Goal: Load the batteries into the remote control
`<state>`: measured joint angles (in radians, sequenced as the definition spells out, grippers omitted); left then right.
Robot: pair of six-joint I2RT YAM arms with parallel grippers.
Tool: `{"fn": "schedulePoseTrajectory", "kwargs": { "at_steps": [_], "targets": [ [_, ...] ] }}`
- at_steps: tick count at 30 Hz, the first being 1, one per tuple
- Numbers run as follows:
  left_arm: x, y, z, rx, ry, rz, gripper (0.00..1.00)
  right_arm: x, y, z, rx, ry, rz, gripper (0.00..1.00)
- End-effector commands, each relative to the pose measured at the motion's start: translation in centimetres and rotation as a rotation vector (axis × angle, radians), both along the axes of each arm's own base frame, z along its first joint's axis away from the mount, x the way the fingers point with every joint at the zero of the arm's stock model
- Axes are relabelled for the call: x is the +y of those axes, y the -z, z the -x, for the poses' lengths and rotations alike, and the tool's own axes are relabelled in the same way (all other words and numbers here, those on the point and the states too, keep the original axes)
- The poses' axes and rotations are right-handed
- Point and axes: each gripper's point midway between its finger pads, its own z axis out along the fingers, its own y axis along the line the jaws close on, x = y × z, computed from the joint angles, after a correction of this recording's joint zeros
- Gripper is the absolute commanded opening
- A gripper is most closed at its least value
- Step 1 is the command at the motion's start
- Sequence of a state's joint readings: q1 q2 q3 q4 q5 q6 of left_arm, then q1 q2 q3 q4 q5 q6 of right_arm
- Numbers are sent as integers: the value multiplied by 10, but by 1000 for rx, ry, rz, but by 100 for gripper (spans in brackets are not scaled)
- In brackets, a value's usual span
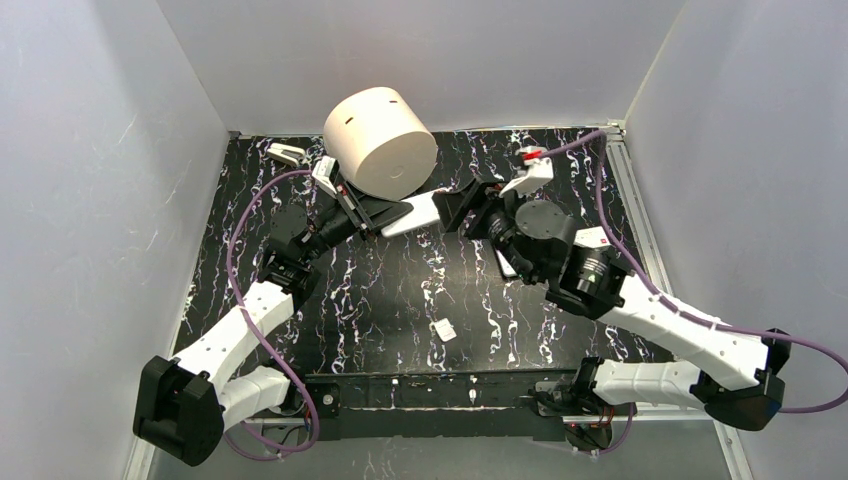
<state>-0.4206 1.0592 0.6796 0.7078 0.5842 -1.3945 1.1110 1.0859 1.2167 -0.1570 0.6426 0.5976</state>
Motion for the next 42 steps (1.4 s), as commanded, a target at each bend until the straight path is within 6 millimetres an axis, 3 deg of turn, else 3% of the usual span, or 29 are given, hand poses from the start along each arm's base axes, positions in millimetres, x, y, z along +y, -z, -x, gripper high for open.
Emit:
{"fn": "schedulePoseTrajectory", "kwargs": {
  "at_steps": [1, 5, 10, 15, 25, 29, 42],
  "targets": [
    [6, -16, 2, -83, -27, 22, 0, -11, -36, 3, -63, 15, -168, 78],
    [10, -19, 1, -96, -51, 33, 0, -26, -22, -2, 33, 121, -312, 98],
    [14, -24, 2, -106, -63, 53, 0, -28, -14, -2, 118, 146, -550, 99],
    [14, -28, 6, -119, -52, 61, 0, -12, -19, 3, 137, 64, -701, 99],
    [14, -28, 13, -147, -24, 56, 0, 9, -25, -5, 222, -31, -847, 98],
    [13, -25, 17, -164, -14, 41, 0, 13, -23, -12, 266, -58, -882, 96],
    [12, -15, 19, -198, -2, 3, 0, 34, -14, -17, 325, -136, -838, 69]
  ]
}}
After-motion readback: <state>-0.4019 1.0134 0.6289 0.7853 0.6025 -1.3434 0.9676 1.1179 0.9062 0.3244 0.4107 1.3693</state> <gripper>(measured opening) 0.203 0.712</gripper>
